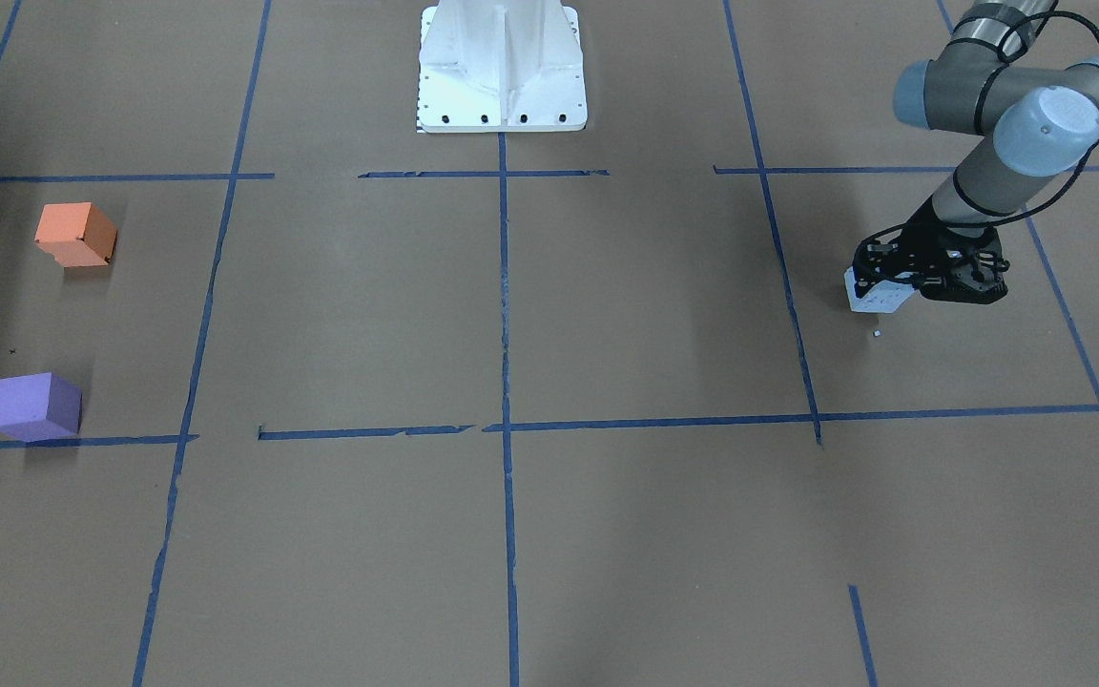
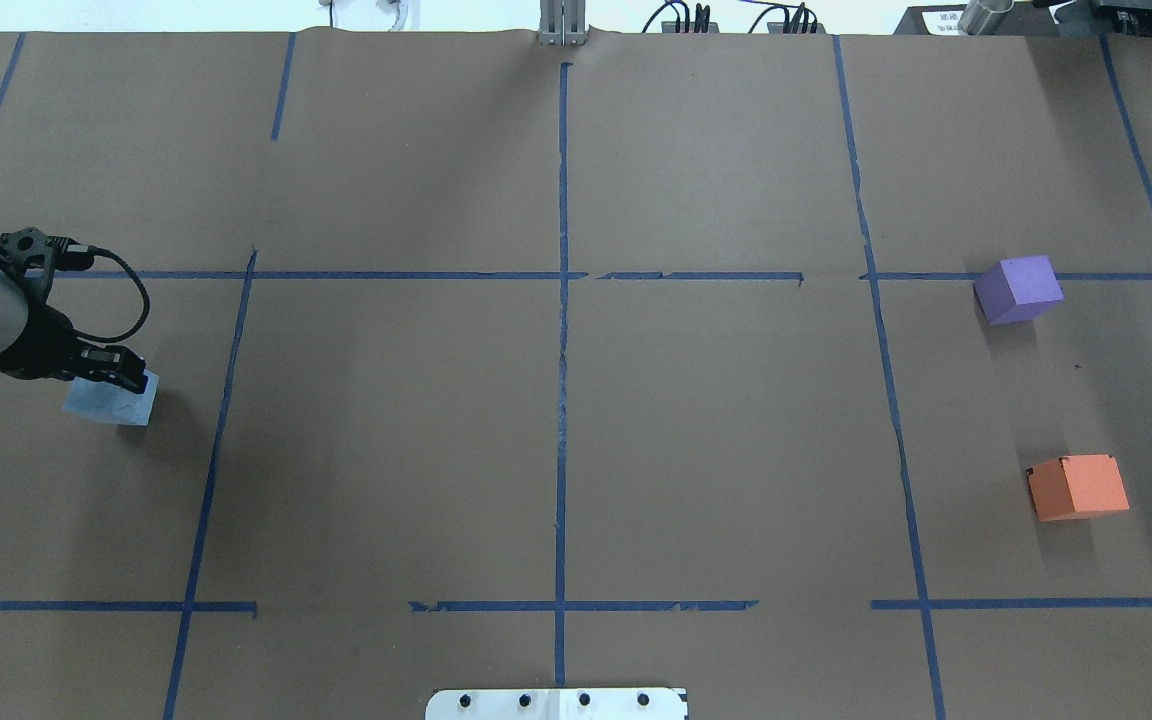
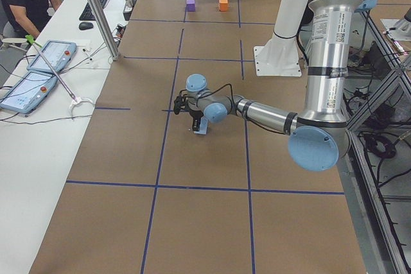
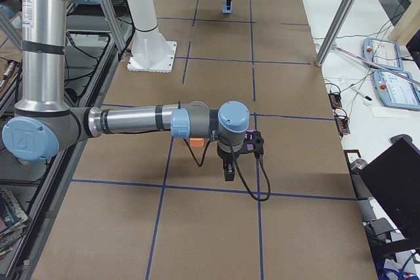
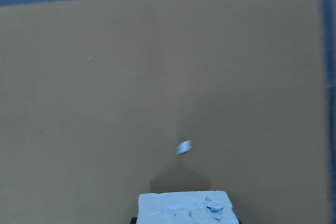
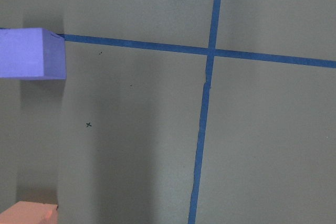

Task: Place blue block between orange and purple blocks
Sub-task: 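Carry the light blue cube to the table center and release it, then withdraw the left gripper while the right gripper moves toward the light blue cube, then grasp the light blue cube with the right gripper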

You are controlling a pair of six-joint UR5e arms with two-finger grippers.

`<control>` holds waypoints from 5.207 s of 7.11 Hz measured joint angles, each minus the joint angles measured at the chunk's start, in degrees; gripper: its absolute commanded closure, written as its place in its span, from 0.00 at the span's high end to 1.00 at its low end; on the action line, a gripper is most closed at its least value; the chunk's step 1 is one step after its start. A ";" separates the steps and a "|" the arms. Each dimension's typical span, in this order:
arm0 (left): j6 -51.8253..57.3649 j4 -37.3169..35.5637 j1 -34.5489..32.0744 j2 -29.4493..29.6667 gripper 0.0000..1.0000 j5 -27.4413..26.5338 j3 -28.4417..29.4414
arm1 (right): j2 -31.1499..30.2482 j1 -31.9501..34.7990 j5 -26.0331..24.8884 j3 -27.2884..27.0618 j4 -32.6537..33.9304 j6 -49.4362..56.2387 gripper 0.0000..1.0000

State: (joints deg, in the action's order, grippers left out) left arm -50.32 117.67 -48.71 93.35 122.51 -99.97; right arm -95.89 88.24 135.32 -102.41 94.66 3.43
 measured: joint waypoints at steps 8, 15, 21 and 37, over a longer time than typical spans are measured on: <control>-17.11 -21.98 21.61 46.14 0.23 -19.35 15.07 | 0.24 -1.67 -0.02 -0.33 -0.18 -0.03 1.00; -18.14 -15.97 22.26 47.05 1.00 -19.84 19.79 | 0.36 -3.55 3.44 -4.05 -0.20 -1.51 1.00; -18.82 -16.55 18.27 30.15 1.00 -22.39 -7.76 | 4.06 -21.04 3.08 -7.82 -20.89 -44.63 1.00; 23.36 -16.51 -15.01 -5.11 1.00 7.66 -22.44 | 53.11 -63.55 -35.64 17.44 -2.95 -92.78 1.00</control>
State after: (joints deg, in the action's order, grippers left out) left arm -26.96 101.16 -63.72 88.24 130.17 -122.42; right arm -42.77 24.69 99.68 -84.96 91.71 -89.35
